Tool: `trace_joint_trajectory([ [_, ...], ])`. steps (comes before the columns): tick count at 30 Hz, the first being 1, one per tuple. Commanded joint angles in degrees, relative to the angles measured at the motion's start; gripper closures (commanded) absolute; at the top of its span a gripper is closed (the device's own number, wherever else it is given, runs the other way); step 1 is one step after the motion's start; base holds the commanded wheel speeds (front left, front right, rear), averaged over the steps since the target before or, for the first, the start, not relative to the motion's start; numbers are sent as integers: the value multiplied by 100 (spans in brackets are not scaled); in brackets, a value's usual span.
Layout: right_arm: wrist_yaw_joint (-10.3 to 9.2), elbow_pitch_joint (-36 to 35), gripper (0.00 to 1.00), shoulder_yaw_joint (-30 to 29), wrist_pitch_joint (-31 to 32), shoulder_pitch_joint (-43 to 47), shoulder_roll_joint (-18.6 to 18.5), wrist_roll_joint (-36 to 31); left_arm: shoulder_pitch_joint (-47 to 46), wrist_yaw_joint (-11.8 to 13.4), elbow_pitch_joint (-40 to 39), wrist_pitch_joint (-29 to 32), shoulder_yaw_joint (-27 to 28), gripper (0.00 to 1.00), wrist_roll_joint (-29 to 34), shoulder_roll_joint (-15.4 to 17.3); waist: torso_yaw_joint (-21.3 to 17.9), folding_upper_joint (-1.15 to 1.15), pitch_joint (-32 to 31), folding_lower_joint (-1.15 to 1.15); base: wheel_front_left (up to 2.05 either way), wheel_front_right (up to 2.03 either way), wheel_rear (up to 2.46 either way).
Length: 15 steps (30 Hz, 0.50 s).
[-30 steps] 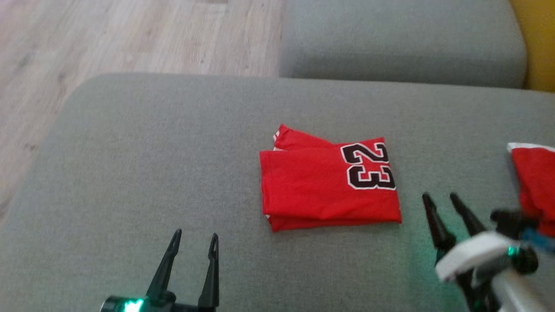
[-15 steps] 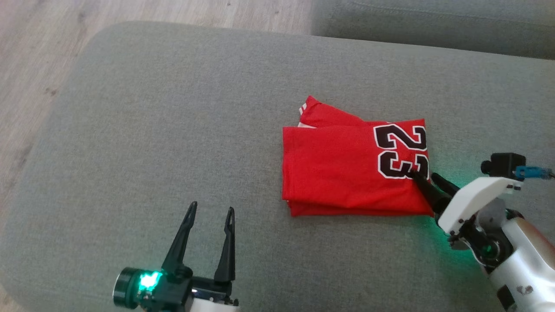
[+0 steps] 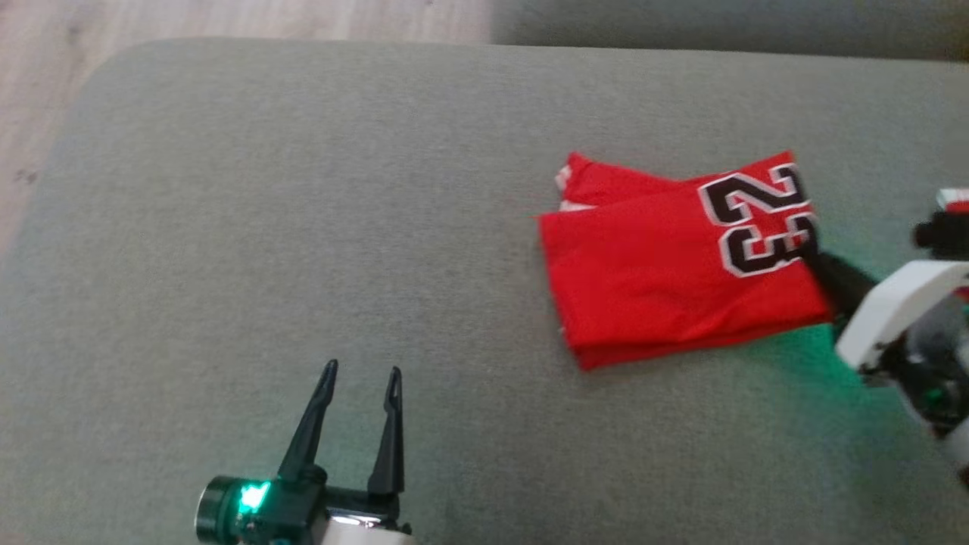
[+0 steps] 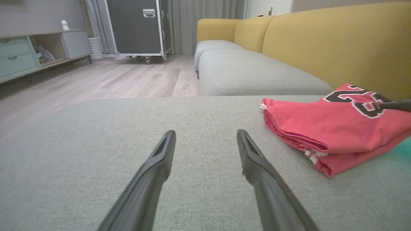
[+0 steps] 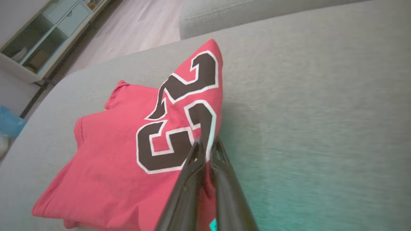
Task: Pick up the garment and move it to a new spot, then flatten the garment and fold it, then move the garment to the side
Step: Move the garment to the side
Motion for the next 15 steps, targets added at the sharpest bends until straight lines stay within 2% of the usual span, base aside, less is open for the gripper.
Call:
trace_joint_trajectory([
  [1,-4,-246,100,-7,0,-113,-417,50,-196,-4,-172,-55,221,0,-165,-38,-225,0,105,-1,0,0,0],
  [5,-4,-458,100,-152,98,-117,-1012,27,-262,61,-220,-55,274,0,-176,-38,-480,0,204,-1,0,0,0],
  [6,-4,-578,100,-271,177,-101,-1297,15,-296,104,-254,-55,285,0,-129,-38,-595,0,245,-1,0,0,0],
  [9,-4,-748,100,-532,299,-49,-1735,-14,-340,155,-301,-55,314,0,-108,-38,-733,0,313,-1,0,0,0],
  [10,-4,-748,100,-532,299,-49,-1735,-14,-340,155,-301,-55,314,0,-108,-38,-733,0,313,-1,0,0,0],
  [11,-4,-835,100,-730,362,31,-2045,-21,-360,177,-341,-55,361,0,-128,-38,-802,0,361,-1,0,0,0],
  [12,-4,-835,100,-730,362,31,-2045,-21,-360,177,-341,-55,361,0,-128,-38,-802,0,361,-1,0,0,0],
  [15,-4,-923,100,-1053,504,146,-2454,-100,-396,110,-375,-55,407,0,-163,-38,-855,0,416,-1,0,0,0],
])
